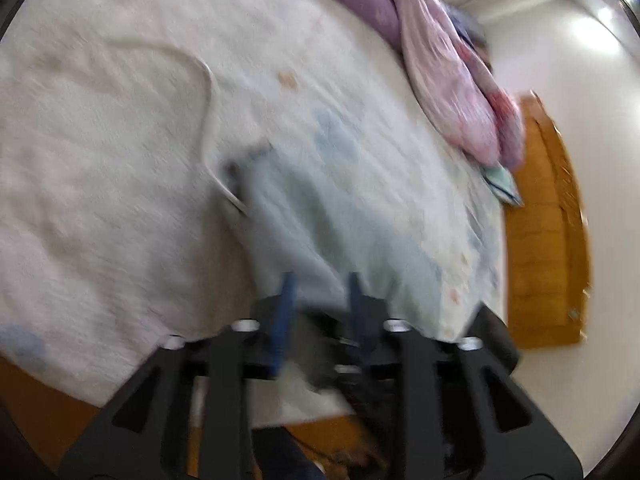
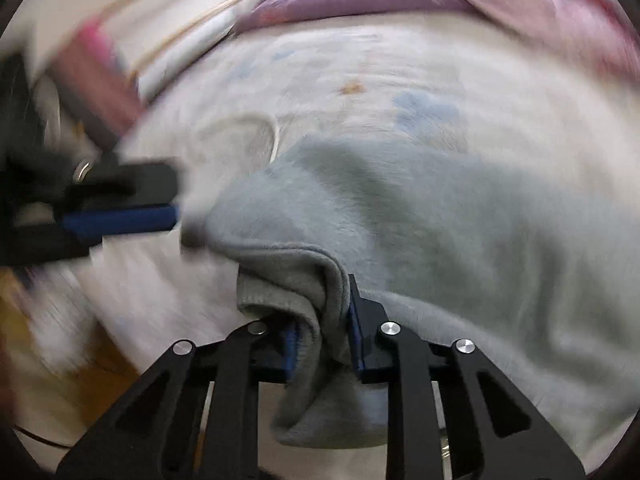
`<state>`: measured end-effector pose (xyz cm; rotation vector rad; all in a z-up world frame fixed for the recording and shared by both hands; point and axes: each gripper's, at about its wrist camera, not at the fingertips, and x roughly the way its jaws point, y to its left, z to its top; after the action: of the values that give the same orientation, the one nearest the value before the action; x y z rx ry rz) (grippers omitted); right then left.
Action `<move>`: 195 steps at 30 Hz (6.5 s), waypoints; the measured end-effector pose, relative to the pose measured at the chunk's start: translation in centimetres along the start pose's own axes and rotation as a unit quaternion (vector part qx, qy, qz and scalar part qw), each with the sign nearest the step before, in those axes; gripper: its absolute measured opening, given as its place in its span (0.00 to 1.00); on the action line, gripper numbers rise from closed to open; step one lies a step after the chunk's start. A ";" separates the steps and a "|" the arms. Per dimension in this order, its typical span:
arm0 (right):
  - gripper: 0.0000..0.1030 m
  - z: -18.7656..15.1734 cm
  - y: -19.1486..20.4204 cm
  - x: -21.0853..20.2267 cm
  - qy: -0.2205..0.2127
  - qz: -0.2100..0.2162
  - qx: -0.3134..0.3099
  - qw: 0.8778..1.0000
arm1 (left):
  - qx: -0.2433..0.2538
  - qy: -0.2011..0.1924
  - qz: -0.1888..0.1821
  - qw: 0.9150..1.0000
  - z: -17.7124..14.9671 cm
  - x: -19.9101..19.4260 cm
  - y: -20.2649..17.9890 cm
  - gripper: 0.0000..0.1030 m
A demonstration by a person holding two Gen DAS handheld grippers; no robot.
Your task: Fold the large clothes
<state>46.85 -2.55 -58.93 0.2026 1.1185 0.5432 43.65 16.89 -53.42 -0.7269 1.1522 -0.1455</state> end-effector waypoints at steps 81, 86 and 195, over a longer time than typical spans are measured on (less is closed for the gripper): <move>0.49 -10.7 -35.1 -8.7 -0.022 0.203 0.545 0.813 | 0.031 0.174 0.013 0.984 -7.5 24.7 -16.0 0.53; 0.34 -8.8 -34.6 -12.5 -0.043 0.192 0.495 0.847 | 0.065 0.165 -0.006 0.984 -6.5 22.2 -19.6 0.43; 0.88 7.2 6.2 -48.2 -0.187 -0.237 0.061 0.951 | 0.366 -0.212 0.121 0.898 -7.7 -23.5 -38.8 0.90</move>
<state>35.76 -21.07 -14.77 0.1294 0.7895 0.0018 36.83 -5.45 -13.78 0.0658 0.6731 -0.1854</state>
